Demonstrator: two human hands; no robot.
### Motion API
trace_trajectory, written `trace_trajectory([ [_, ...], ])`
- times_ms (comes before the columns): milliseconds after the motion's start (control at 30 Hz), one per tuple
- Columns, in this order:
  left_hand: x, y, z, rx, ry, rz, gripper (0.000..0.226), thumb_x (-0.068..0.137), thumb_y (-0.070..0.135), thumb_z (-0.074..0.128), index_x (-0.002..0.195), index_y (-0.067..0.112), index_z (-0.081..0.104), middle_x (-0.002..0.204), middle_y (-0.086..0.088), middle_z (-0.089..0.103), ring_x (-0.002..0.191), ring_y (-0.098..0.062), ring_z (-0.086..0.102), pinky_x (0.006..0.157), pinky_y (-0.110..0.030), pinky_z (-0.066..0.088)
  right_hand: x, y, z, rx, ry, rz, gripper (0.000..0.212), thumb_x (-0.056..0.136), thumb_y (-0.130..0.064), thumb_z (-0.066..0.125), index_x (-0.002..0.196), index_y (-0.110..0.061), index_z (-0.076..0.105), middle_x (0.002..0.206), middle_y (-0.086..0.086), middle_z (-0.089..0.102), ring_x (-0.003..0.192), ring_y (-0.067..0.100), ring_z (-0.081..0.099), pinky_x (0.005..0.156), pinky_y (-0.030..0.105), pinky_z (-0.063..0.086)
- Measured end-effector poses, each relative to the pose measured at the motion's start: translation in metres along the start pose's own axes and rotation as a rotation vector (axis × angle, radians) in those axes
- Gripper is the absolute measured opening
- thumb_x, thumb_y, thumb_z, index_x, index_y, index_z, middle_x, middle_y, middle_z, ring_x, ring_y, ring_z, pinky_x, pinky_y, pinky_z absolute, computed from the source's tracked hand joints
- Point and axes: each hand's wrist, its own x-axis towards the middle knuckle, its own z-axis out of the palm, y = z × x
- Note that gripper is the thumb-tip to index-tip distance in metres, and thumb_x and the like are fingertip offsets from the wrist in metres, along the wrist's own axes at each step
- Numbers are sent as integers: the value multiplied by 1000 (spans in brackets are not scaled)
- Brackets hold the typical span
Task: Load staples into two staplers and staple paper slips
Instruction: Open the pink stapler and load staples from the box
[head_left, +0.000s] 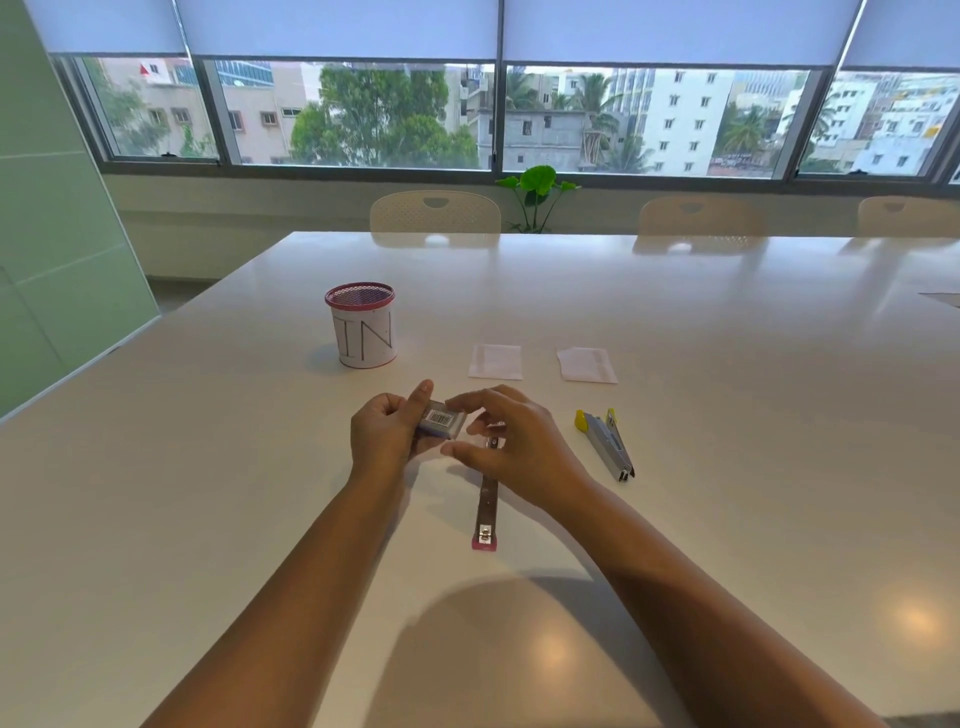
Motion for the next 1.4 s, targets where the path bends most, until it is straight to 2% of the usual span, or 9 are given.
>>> trace_trajectory([
  [100,-1,0,2,-5,-27,-6,20,80,35,62,79,16,55,97,-16,65,86,-32,66,71,-32,54,0,1,4,-81,25,-17,44,77,-25,73,119,-17,60,114,2,61,85,5,55,73,2,44],
  [267,-4,-1,6,-18,-108,-33,21,83,29,61,92,12,52,97,-14,66,78,-27,67,60,-25,56,1,5,0,-37,115,25,44,78,-18,74,119,-13,60,113,5,63,82,6,57,73,6,46],
  [433,-1,-3,6,107,-11,39,23,84,29,60,93,9,52,100,-16,66,76,-25,66,53,-20,53,2,6,1,-23,114,39,49,75,-20,76,120,-15,59,108,5,66,83,4,56,70,1,44],
  [667,3,1,3,178,95,44,32,85,31,57,103,4,57,111,-17,66,88,-29,66,61,-23,51,2,1,5,55,136,80,44,77,-20,74,118,-16,60,106,4,69,79,1,57,78,15,52],
  [900,3,3,0,125,114,-3,31,85,29,58,103,4,55,112,-18,65,84,-28,67,63,-26,53,1,0,5,125,155,119,40,77,-16,74,116,-16,62,109,-1,68,84,2,59,79,9,49],
  [1133,5,6,-4,105,151,-30,33,85,29,58,105,4,56,110,-17,66,74,-23,65,46,-15,50,2,0,2,199,146,169,40,75,-12,75,113,-18,64,85,-10,62,71,-1,56,71,6,48],
  [1200,5,6,-3,135,154,-17,30,85,29,58,102,5,55,110,-17,66,74,-22,65,49,-17,51,1,0,2,200,139,178,40,75,-13,75,113,-18,64,82,-11,61,69,0,56,69,5,47],
  [1300,4,6,-3,168,156,-3,27,85,28,58,100,7,54,112,-18,66,73,-22,64,57,-22,52,1,0,1,176,99,197,45,76,-16,75,119,-21,59,91,-4,65,75,3,58,67,1,45],
  [1400,2,7,-4,242,178,43,27,85,29,57,99,7,53,112,-16,65,72,-21,63,41,-9,45,0,-2,0,96,41,194,49,78,-31,72,124,-24,54,106,-3,62,88,6,58,70,3,42],
])
